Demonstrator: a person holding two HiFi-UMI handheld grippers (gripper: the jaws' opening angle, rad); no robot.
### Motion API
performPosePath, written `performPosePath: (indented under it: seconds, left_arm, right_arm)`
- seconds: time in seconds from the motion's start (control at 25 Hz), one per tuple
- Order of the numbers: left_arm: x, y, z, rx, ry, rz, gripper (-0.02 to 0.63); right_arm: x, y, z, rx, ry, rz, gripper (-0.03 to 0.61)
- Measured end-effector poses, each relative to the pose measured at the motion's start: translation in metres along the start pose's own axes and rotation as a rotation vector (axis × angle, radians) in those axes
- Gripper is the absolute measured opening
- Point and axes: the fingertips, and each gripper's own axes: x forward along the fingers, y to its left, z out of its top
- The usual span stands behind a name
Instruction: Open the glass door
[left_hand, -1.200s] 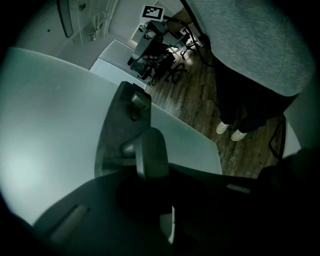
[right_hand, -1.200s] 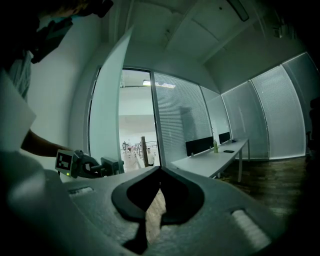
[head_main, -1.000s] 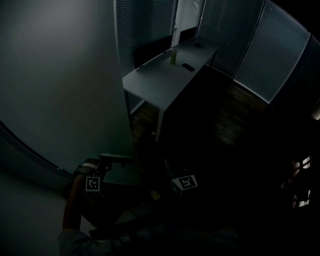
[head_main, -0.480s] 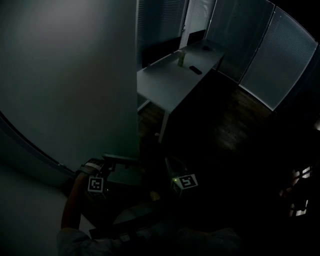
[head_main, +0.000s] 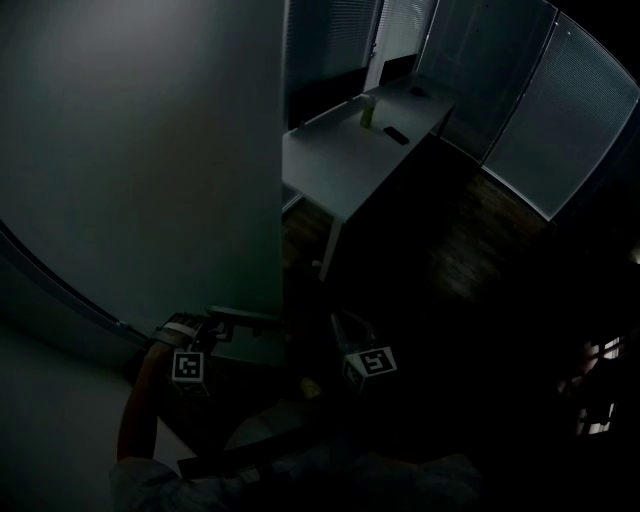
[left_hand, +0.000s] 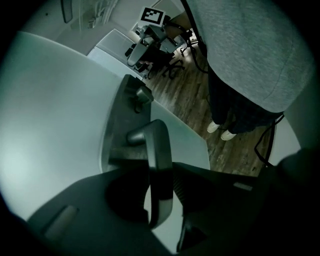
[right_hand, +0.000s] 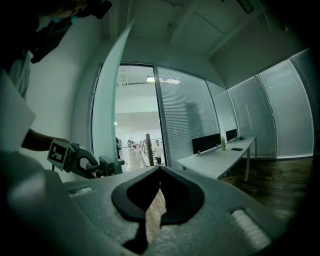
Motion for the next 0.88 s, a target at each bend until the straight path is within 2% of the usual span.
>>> performPosePath:
  seconds: [0.12,0.32,0.52,0.88]
  left_arm:
    - [-0.006,0.003,-0.002,-0.021,0.016,0.004,0.179]
    - [-0.014,0.004,-0.002,-0.053,0.032,0.021,0.236]
    - [-0.031,0.013,-0.003,-0.095,0.031,0.051,0.245]
    - [-0.068,0.025,0.011,-0.314,-0.072,0.117,0.232]
  right_arm:
    - [0.001,0.0,0.0,-0.003,0.006,0.003,0.002]
    - [0.006,0.006,-0.001,-0.005,0.009,0.025,0.002]
    - [0.008,0.008,-0.003,-0.002,0.014,0.034,0.002]
    - [0.006,0.008,-0.006,0.0,0.017,0.03,0.002]
